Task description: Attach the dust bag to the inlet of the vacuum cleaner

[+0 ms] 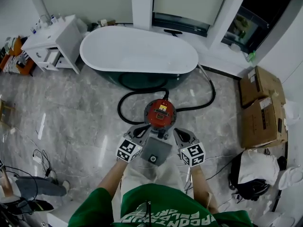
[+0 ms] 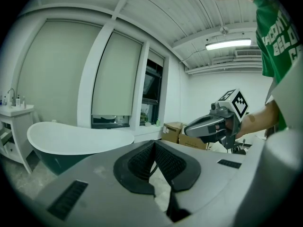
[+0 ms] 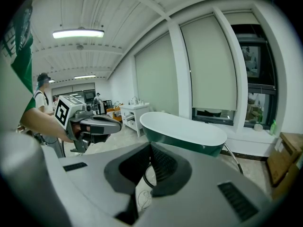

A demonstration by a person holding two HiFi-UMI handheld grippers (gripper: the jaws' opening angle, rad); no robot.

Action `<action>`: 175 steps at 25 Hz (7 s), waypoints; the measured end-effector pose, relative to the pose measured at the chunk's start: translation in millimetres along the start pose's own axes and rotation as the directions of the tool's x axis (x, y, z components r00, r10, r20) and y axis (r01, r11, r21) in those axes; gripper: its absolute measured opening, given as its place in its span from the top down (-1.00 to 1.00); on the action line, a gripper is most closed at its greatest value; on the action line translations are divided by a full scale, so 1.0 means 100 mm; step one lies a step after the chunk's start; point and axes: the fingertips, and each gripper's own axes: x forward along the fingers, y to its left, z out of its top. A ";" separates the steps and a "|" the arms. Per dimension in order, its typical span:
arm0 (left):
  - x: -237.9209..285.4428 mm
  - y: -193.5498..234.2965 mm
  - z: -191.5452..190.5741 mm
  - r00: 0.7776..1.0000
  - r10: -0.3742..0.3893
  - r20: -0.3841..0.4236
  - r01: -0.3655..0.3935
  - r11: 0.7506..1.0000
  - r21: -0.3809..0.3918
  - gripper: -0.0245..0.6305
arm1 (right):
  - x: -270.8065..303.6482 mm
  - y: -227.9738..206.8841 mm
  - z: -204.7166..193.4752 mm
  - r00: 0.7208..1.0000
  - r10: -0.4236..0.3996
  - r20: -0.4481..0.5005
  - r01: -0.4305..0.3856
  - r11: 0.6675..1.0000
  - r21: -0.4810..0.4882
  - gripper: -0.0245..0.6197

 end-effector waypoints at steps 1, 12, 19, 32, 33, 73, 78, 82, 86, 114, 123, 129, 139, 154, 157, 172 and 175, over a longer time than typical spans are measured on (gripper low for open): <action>0.03 0.02 -0.08 1.000 -0.010 0.004 0.010 1.000 0.006 0.91 | 0.06 -0.02 -0.08 1.000 0.003 0.000 -0.003 1.000 -0.001 0.90; 0.39 0.54 -1.10 0.997 -0.060 0.043 0.060 0.998 -0.002 0.92 | 0.79 -0.48 -0.92 0.999 0.005 0.052 -0.003 0.999 -0.034 0.90; 0.62 0.85 -2.00 0.992 -0.122 0.023 0.121 0.992 0.028 0.91 | 1.39 -0.69 -1.58 0.994 0.011 0.110 -0.005 0.999 -0.054 0.90; 1.40 1.22 -3.33 0.965 -0.257 0.052 0.247 0.956 0.158 0.92 | 2.33 -0.97 -2.79 0.975 0.102 0.198 -0.082 0.991 -0.109 0.90; 1.44 1.23 -3.40 0.963 -0.266 0.047 0.255 0.952 0.170 0.91 | 2.36 -0.98 -2.86 0.974 0.105 0.199 -0.083 0.990 -0.117 0.90; 1.34 0.11 -5.08 0.931 -0.349 0.106 0.330 0.930 0.162 0.91 | 1.88 -0.43 -4.71 0.950 0.156 0.269 -0.131 0.985 -0.108 0.90; 1.28 -0.12 -5.58 0.933 -0.356 0.060 0.343 0.925 0.162 0.91 | 1.91 -0.24 -5.22 0.964 0.171 0.205 -0.146 0.981 -0.129 0.90; 1.29 -0.29 -6.01 0.928 -0.373 0.008 0.367 0.916 0.161 0.91 | 2.01 -0.11 -5.76 0.978 0.173 0.115 -0.157 0.978 -0.134 0.90; 1.26 -0.50 -6.48 0.908 -0.415 -0.054 0.418 0.891 0.177 0.91 | 2.10 0.08 -6.35 0.979 0.196 0.057 -0.188 0.975 -0.119 0.90; 0.91 -1.21 -8.57 0.821 -0.456 -0.343 0.510 0.857 0.080 0.91 | 2.25 1.24 -8.45 0.874 0.382 -0.300 -0.448 0.873 -0.195 0.89; 0.83 -1.10 -8.93 0.791 -0.417 -0.447 0.500 0.862 0.082 0.91 | 2.22 1.28 -8.68 0.846 0.364 -0.389 -0.493 0.812 -0.313 0.89; 0.82 -1.04 -8.95 0.794 -0.401 -0.458 0.485 0.871 0.078 0.91 | 2.20 1.35 -8.70 0.837 0.368 -0.405 -0.514 0.782 -0.354 0.88; 0.83 -1.02 -8.87 0.787 -0.413 -0.458 0.501 0.861 0.086 0.91 | 2.25 1.30 -8.81 0.847 0.267 -0.460 -0.483 0.749 -0.453 0.56; 1.24 -0.66 -8.10 0.845 -0.413 -0.340 0.478 0.868 0.133 0.91 | 2.23 0.67 -7.88 0.969 0.148 -0.196 -0.212 0.905 -0.369 0.62; 1.31 -0.66 -8.10 0.835 -0.415 -0.361 0.486 0.864 0.132 0.91 | 2.26 0.58 -7.88 0.968 0.157 -0.198 -0.216 0.921 -0.325 0.68; 1.44 -0.75 -8.10 0.777 -0.475 -0.412 0.585 0.788 0.194 0.91 | 2.29 0.48 -7.85 0.957 0.206 -0.204 -0.255 0.934 -0.252 0.80; 1.45 -0.75 -8.07 0.751 -0.502 -0.429 0.623 0.754 0.208 0.91 | 2.31 0.46 -7.84 0.956 0.214 -0.200 -0.261 0.933 -0.248 0.80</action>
